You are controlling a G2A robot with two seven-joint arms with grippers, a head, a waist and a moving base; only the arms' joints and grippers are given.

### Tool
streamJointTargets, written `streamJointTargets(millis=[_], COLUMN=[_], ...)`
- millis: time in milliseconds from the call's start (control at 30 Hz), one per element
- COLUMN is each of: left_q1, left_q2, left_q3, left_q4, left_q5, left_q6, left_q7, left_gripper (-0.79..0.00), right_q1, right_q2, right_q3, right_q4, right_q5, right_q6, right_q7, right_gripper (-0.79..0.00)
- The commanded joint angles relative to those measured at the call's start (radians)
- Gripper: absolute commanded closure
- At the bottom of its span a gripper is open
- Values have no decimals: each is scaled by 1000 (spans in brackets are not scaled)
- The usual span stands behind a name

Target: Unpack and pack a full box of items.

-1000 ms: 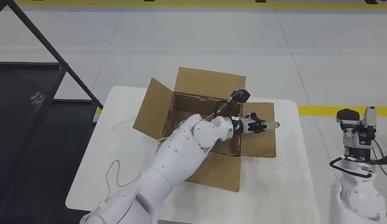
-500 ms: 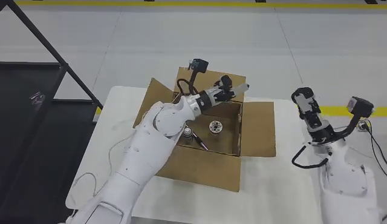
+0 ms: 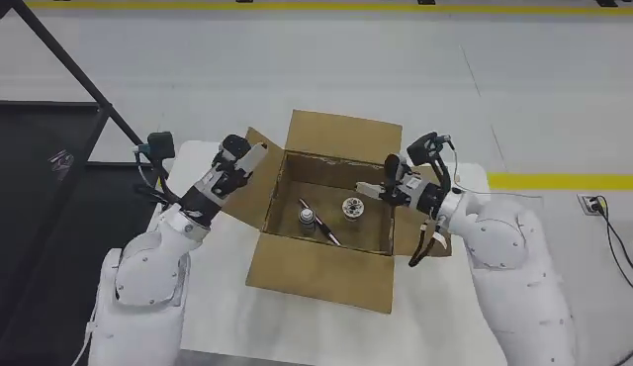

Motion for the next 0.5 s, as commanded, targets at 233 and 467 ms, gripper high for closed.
streamJointTargets(millis=[233,467], left_q1=[-2,9], left_q2=[0,3], left_q3=[2,-29], left_q4=[1,29], left_q5=[1,-79], left_q6=[0,82], left_q7=[0,47], left_gripper=[-785,-785], right_q1=[-1,98], right_q2=[0,-16], right_q3=[1,-255], right_q4=[0,16], right_q5=[1,-306], right_q6=[0,64], right_q7=[-3,112], right_gripper=[-785,-785])
